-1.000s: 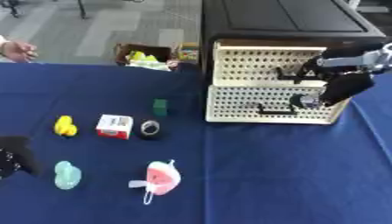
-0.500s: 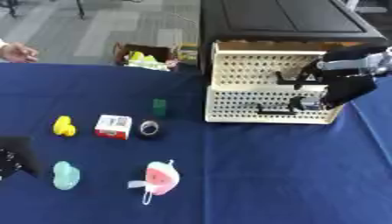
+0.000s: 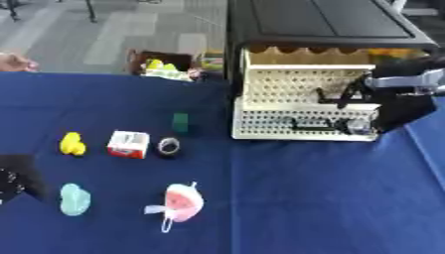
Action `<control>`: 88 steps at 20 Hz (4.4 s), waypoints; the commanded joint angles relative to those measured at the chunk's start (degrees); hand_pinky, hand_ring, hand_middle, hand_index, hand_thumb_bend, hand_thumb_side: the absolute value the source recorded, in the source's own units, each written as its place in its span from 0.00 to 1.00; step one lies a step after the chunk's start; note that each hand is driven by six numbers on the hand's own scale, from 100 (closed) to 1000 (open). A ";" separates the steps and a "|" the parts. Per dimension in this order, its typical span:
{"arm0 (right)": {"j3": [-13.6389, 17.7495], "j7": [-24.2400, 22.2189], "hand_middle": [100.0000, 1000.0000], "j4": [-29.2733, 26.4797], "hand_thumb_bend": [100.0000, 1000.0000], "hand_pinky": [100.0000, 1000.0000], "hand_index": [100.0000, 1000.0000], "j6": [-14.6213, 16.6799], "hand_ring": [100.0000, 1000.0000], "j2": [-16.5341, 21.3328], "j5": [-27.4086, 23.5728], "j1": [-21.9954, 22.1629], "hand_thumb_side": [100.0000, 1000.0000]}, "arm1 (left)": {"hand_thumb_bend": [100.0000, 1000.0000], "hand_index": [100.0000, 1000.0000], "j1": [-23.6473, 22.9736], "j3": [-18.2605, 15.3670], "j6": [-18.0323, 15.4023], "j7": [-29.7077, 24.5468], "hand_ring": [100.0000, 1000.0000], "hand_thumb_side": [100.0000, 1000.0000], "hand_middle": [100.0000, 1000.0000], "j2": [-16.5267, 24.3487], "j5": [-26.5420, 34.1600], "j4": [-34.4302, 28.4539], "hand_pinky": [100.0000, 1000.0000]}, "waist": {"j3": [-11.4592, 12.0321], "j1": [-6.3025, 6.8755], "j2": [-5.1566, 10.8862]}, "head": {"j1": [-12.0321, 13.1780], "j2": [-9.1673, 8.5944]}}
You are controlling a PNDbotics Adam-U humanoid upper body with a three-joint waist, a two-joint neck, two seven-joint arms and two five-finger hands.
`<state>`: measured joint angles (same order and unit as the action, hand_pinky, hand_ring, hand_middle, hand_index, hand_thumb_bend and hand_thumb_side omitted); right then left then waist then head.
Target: Pick up objects from table and place into drawer.
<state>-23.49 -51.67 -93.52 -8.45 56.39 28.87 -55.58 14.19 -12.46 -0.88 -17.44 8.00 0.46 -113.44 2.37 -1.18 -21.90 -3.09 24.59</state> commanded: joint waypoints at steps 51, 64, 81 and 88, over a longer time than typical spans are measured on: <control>5.04 -0.30 0.20 -19.51 0.19 0.17 0.93 -6.48 0.15 7.43 -4.12 7.30 0.93 | 0.00 0.66 0.39 0.42 0.27 -1.21 0.44 1.00 0.44 0.41 -0.65 -1.16 0.42 | -0.73 0.29 1.10 | 0.31 -0.34; 9.86 2.89 0.18 -21.07 0.17 0.18 0.89 -5.37 0.14 8.79 -5.92 8.86 0.94 | 0.00 0.66 0.45 0.21 0.33 -1.04 0.44 1.00 0.44 0.54 -0.59 -1.16 0.42 | -1.18 0.23 1.45 | 0.76 -0.39; 19.69 13.62 0.13 -21.07 0.00 0.21 0.84 -5.65 0.11 5.11 -10.31 7.21 0.98 | 0.00 0.66 0.54 -0.23 -0.24 -0.05 0.44 1.00 0.44 1.04 -0.26 -1.16 0.42 | -1.46 0.68 1.70 | 4.57 1.39; 23.76 26.93 0.12 -21.07 0.00 0.24 0.84 -11.52 0.12 -1.32 -11.29 5.61 1.00 | 0.00 0.67 2.70 -0.03 -2.85 1.60 0.44 0.98 0.45 4.73 1.35 -1.16 0.42 | -0.93 1.69 2.06 | 7.36 3.36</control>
<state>-1.29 -27.24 -113.97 -19.01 55.04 18.26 -48.93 16.19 -12.31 -2.95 -16.20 10.59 1.17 -113.44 1.46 0.64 -21.26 3.91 27.34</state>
